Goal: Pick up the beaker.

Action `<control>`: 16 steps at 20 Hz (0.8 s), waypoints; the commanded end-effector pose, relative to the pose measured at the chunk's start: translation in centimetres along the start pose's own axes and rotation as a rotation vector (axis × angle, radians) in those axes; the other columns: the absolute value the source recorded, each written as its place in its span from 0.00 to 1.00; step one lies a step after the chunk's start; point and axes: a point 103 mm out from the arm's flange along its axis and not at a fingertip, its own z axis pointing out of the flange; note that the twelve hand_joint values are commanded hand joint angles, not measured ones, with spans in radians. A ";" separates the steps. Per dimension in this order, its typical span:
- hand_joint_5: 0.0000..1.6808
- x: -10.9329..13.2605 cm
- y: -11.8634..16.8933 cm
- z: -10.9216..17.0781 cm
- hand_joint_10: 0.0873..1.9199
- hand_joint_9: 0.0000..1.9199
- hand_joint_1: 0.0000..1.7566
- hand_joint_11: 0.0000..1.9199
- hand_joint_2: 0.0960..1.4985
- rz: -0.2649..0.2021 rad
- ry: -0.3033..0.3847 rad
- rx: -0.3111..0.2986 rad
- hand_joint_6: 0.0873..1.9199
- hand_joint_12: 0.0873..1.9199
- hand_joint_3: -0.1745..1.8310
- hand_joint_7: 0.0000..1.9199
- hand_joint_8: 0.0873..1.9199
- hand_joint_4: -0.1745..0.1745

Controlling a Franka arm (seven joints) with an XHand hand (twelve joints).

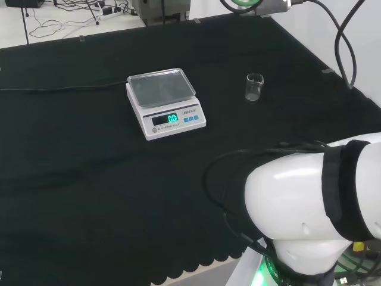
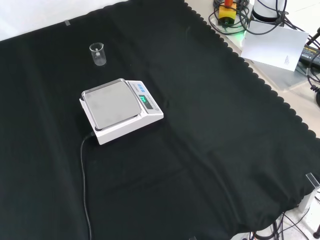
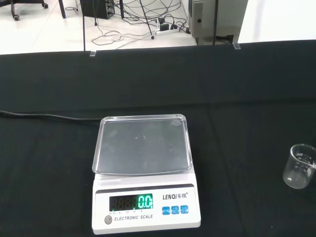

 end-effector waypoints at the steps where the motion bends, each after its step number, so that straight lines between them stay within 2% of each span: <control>1: 0.29 -0.6 0.8 0.2 0.35 0.18 0.32 0.00 0.47 -0.001 -0.005 0.001 0.22 0.62 0.37 0.21 0.29 0.56; 4: 0.31 -2.9 3.4 1.4 0.35 0.18 0.32 0.00 0.51 -0.004 0.019 0.036 0.17 0.62 0.32 0.22 0.27 0.57; 10: 0.33 -7.7 8.3 4.9 0.35 0.18 0.32 0.00 0.52 -0.011 0.057 0.091 0.16 0.63 0.31 0.22 0.26 0.57; 12: 0.33 -8.1 9.8 5.8 0.35 0.18 0.32 0.00 0.52 -0.010 0.077 0.112 0.16 0.63 0.31 0.22 0.26 0.57; 16: 0.33 -10.5 12.0 8.0 0.35 0.18 0.32 0.00 0.52 -0.010 0.092 0.142 0.16 0.62 0.31 0.22 0.26 0.57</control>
